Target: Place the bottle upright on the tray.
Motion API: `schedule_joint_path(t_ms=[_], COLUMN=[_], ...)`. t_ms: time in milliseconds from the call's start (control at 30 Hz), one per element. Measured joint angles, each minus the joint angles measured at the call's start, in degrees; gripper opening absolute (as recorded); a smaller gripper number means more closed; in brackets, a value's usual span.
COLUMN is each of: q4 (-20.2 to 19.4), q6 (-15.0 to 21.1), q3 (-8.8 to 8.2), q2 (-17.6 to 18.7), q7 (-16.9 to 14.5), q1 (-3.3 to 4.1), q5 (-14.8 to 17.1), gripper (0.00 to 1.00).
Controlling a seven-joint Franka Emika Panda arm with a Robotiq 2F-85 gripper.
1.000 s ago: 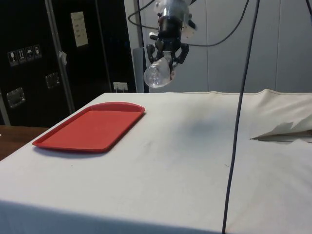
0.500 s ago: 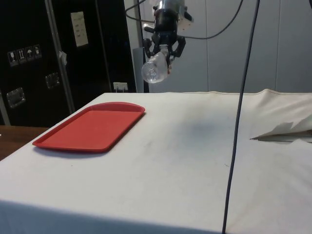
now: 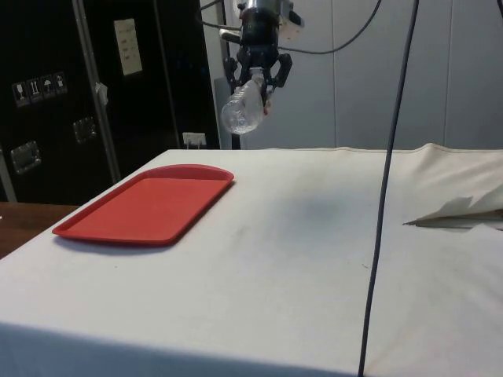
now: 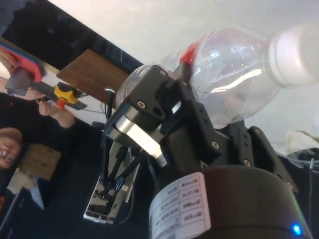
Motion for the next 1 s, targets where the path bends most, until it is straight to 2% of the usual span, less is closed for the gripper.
schedule_joint_path(t_ms=[133, 367, 600, 1000], q4=[0.4, 1.9, 5.5, 12.3], q6=[1.4, 2.5, 2.5, 1.1], q3=[0.23, 1.03, 2.01, 2.46], q2=[-0.1, 0.0, 1.0, 4.2], q7=[1.2, 3.2, 6.0, 9.7], q1=[0.57, 1.03, 1.09, 1.09], q5=[-1.0, -1.7, -2.0, -2.0], gripper=[0.34, 0.34, 0.34, 0.34])
